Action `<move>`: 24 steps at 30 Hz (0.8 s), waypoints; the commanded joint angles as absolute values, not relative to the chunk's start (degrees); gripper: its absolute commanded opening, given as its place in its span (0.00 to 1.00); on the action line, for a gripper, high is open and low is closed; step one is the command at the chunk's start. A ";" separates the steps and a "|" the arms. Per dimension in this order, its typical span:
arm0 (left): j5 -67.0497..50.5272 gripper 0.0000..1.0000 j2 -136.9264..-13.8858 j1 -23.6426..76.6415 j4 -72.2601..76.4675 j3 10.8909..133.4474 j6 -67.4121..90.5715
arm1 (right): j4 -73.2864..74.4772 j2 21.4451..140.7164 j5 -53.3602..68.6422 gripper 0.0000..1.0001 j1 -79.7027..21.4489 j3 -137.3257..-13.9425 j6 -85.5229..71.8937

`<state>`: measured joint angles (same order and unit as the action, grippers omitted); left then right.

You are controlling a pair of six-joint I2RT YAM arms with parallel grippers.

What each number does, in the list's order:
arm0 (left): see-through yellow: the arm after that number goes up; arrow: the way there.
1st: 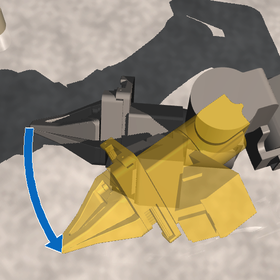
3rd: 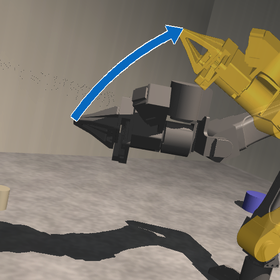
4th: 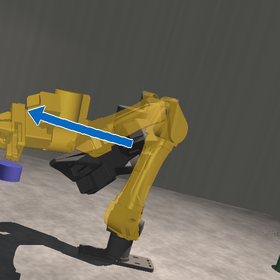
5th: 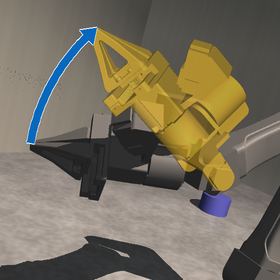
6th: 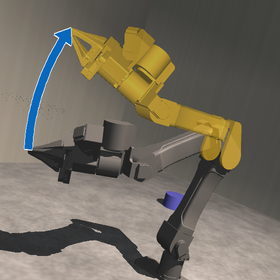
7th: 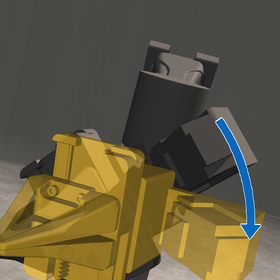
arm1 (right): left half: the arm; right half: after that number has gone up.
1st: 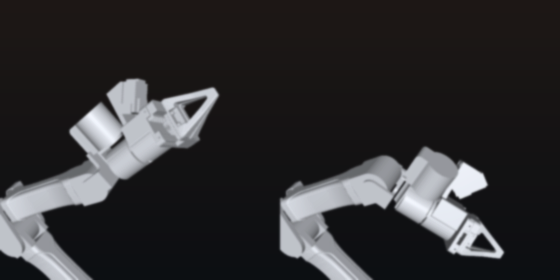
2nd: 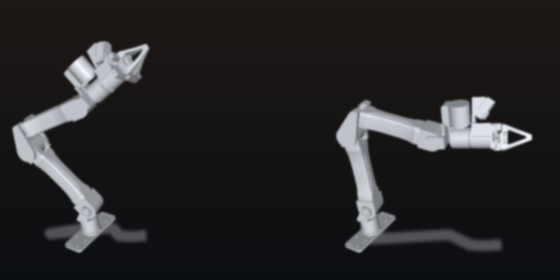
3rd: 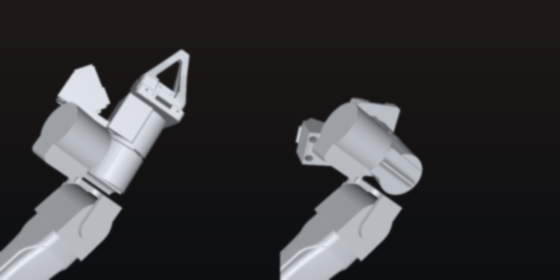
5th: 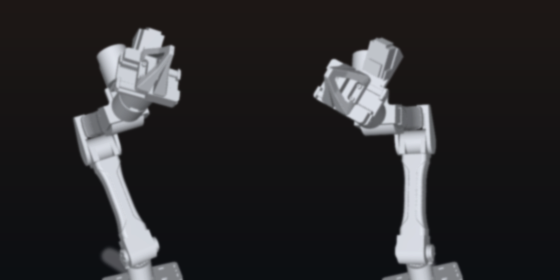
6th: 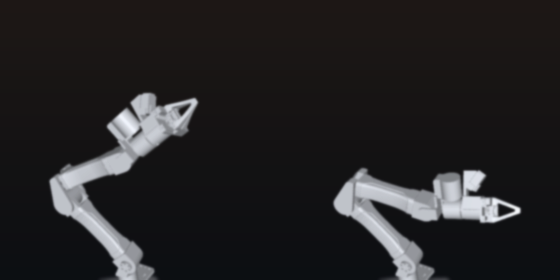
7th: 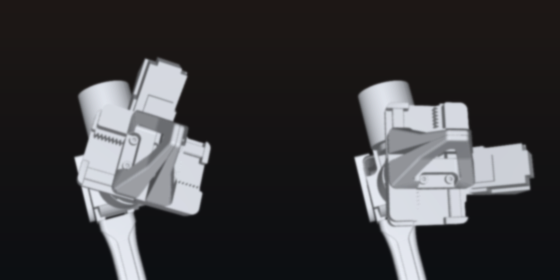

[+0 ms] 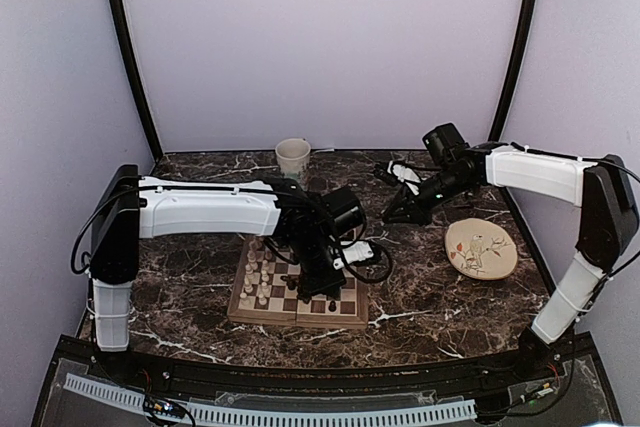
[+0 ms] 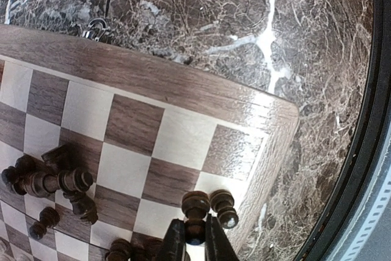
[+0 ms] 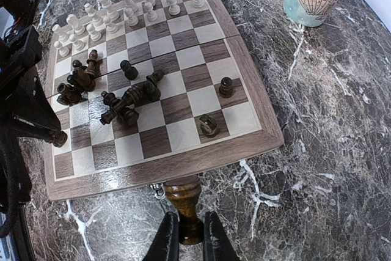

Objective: Set up the chess pieces on the board
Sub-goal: Place the pawn at g7.

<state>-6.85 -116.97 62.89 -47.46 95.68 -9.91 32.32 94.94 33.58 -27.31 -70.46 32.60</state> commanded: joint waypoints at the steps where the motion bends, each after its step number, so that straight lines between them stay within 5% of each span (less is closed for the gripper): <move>1: -4.34 0.03 -117.17 62.92 -50.00 97.39 -10.45 | 30.85 93.55 33.56 0.04 -27.07 -69.72 33.27; 24: -1.75 0.03 -120.56 62.93 -48.87 98.55 -10.55 | 30.94 93.87 33.61 0.04 -27.06 -69.52 33.53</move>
